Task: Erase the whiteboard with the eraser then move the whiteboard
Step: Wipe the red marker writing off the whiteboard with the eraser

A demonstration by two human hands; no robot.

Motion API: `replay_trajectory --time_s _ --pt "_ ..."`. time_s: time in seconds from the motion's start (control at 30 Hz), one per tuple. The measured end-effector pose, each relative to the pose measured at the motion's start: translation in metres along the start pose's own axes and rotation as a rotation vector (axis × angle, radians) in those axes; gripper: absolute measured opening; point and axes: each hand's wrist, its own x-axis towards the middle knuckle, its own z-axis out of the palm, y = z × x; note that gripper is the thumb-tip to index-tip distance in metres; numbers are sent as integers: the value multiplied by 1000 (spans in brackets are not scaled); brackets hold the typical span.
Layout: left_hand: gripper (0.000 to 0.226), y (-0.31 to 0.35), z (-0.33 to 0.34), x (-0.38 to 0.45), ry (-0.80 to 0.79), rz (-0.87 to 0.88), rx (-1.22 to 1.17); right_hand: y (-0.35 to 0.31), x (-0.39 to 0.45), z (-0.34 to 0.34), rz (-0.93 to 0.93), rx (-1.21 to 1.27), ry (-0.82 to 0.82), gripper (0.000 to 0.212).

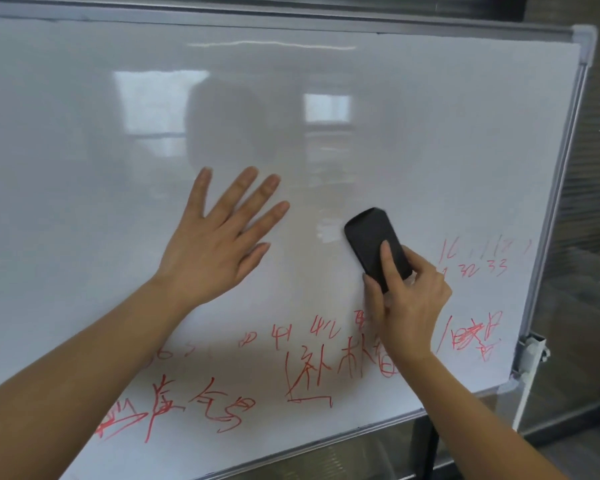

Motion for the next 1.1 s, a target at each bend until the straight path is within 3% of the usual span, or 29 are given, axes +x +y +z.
replay_trajectory --time_s 0.43,0.73,1.1 --pt "56 2 -1 3 4 13 -43 2 -35 2 -185 -84 -44 42" --pt "53 30 -3 28 92 79 -54 38 -6 -1 -260 -86 -19 47" --pt "55 98 20 95 -4 15 24 118 64 -7 -292 -9 61 51"
